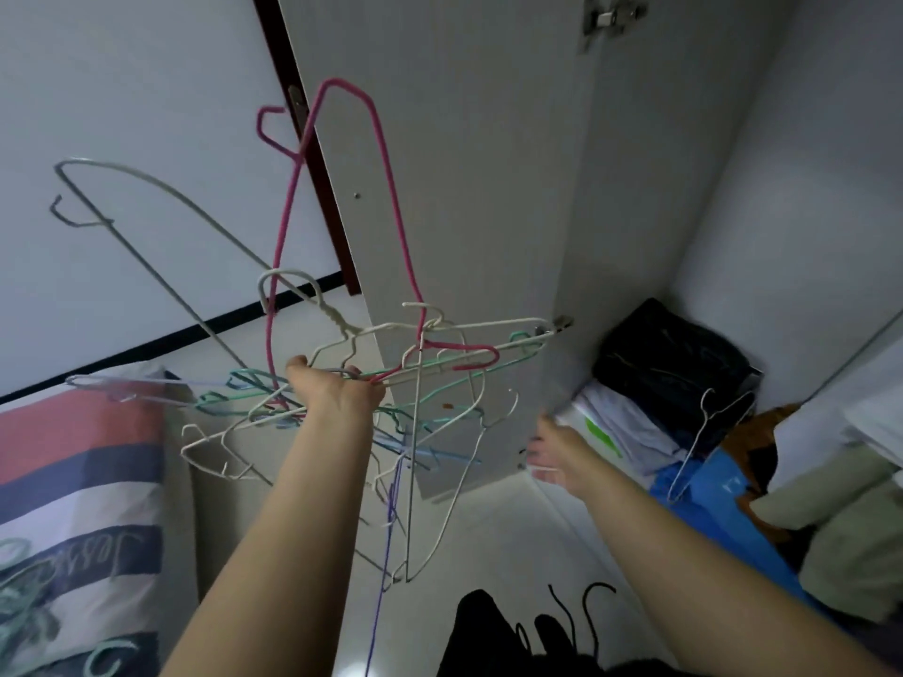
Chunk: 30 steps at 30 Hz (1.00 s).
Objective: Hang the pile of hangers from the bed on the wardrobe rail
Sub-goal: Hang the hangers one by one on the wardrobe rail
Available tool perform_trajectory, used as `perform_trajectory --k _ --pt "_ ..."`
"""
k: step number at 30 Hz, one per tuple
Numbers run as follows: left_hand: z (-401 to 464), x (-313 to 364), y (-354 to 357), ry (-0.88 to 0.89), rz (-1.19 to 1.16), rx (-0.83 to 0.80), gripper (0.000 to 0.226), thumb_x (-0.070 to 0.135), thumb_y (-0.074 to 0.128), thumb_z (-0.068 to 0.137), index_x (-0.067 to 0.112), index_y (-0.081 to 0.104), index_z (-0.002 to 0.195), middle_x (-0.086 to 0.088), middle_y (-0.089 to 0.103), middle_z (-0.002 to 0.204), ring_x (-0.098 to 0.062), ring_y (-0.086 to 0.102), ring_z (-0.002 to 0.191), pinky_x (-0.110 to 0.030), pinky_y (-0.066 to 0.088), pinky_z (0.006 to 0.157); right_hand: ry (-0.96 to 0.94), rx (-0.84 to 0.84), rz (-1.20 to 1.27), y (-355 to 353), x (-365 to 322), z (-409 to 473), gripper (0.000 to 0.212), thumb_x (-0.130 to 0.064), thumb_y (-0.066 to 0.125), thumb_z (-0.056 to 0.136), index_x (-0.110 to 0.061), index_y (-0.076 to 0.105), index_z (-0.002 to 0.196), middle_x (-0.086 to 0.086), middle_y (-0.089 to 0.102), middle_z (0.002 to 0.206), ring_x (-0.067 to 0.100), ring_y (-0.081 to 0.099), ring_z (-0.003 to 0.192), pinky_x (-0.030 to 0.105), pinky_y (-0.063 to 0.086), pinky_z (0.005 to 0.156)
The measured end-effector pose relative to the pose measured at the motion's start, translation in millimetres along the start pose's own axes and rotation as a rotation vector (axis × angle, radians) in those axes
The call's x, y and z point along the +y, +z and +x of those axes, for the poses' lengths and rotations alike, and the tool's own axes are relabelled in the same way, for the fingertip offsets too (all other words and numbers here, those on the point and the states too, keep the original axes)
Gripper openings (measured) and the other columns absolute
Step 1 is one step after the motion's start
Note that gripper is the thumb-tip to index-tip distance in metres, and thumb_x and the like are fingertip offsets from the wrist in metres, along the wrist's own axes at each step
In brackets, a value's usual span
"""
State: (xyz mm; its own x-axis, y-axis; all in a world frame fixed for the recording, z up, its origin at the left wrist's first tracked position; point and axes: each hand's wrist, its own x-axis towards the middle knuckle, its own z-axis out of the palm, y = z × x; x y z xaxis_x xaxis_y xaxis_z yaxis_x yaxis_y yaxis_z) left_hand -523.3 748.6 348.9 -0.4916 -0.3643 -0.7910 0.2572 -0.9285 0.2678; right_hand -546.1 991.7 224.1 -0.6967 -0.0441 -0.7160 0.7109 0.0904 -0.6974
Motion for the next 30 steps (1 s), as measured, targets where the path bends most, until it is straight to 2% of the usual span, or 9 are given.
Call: perform_trajectory --k 3,5,7,8,12,16,21,24,30 --pt "-9.9 -25.7 6.7 -0.030 -0.022 -0.012 0.055 0.054 0.059 0.082 0.014 0.049 0.119 -0.003 0.050 0.099 -0.012 0.049 0.077 -0.035 0.044 0.063 0.044 -0.173 0.004 -8.6 0.3 7.5 0.080 -0.063 0.024 0.094 -0.006 0.022 0.149 0.016 0.037 0.149 0.030 0.037 0.137 0.039 0.030 0.111" --pt "-17.3 -40.3 8.2 -0.031 -0.044 -0.022 0.061 0.055 0.060 0.082 0.011 0.047 0.122 -0.005 0.049 0.099 -0.012 0.049 0.080 -0.035 0.045 0.065 -0.018 -0.235 0.056 -14.6 -8.2 13.9 0.081 -0.063 0.019 0.094 -0.003 0.027 0.147 0.021 0.040 0.146 0.034 0.038 0.136 0.044 0.025 0.114" --pt "-22.8 -51.8 9.5 -0.021 -0.077 -0.031 0.064 0.055 0.061 0.083 0.007 0.044 0.122 -0.007 0.048 0.099 -0.012 0.050 0.083 -0.033 0.047 0.072 -0.070 -0.236 0.200 -20.2 -19.5 15.2 0.060 -0.058 0.027 0.096 -0.011 0.049 0.127 0.015 0.068 0.105 0.028 0.064 0.099 0.039 0.045 0.092" --pt "-23.1 -55.8 10.0 -0.012 -0.096 -0.033 0.065 0.055 0.061 0.083 0.006 0.044 0.123 -0.008 0.048 0.099 -0.012 0.050 0.084 -0.032 0.048 0.076 -0.083 -0.242 0.279 -24.4 -23.2 17.4 0.048 -0.052 0.033 0.098 -0.012 0.053 0.115 0.007 0.066 0.077 0.021 0.063 0.072 0.034 0.048 0.073" --pt "-16.7 -58.4 9.0 -0.001 -0.134 -0.038 0.067 0.055 0.062 0.080 0.008 0.044 0.124 -0.008 0.049 0.105 -0.011 0.051 0.085 -0.021 0.044 0.083 -0.172 -0.188 0.310 -56.7 -43.9 25.8 0.033 -0.032 0.034 0.103 -0.016 0.050 0.080 -0.007 0.033 0.038 0.004 0.026 0.030 0.014 0.022 0.032" --pt "4.7 -48.5 -1.4 -0.028 -0.141 -0.053 0.070 0.051 0.068 0.076 0.010 0.046 0.128 -0.007 0.053 0.114 -0.013 0.054 0.091 -0.028 0.046 0.083 -0.323 0.012 0.125 -98.8 -78.5 22.6 0.036 -0.030 0.039 0.102 -0.018 0.044 0.068 -0.007 0.036 0.040 0.004 0.025 0.028 0.011 0.016 0.032" --pt "20.0 -49.2 -7.8 -0.104 -0.204 -0.100 0.059 0.051 0.072 0.073 0.014 0.051 0.114 -0.003 0.053 0.111 -0.016 0.053 0.092 -0.030 0.046 0.072 -0.363 -0.022 -0.041 -110.8 -113.5 4.1 0.037 -0.033 0.035 0.103 -0.019 0.039 0.069 -0.009 0.030 0.038 0.005 0.019 0.031 0.012 0.013 0.037" --pt "25.3 -50.3 -10.8 -0.106 -0.201 -0.188 0.062 0.050 0.069 0.076 0.014 0.050 0.122 -0.005 0.052 0.121 -0.017 0.053 0.097 -0.032 0.049 0.071 -0.364 -0.045 -0.074 -109.8 -127.1 -8.0 0.035 -0.034 0.034 0.103 -0.019 0.040 0.072 -0.010 0.028 0.037 0.004 0.017 0.030 0.010 0.012 0.036" --pt "26.2 -45.2 -14.1 -0.085 -0.106 -0.357 0.058 0.052 0.060 0.083 0.008 0.051 0.120 -0.006 0.050 0.120 -0.015 0.049 0.114 -0.033 0.048 0.088 -0.352 -0.045 -0.123 -101.8 -145.9 -23.2 0.036 -0.036 0.034 0.103 -0.019 0.041 0.072 -0.009 0.027 0.038 0.003 0.016 0.030 0.009 0.013 0.035"
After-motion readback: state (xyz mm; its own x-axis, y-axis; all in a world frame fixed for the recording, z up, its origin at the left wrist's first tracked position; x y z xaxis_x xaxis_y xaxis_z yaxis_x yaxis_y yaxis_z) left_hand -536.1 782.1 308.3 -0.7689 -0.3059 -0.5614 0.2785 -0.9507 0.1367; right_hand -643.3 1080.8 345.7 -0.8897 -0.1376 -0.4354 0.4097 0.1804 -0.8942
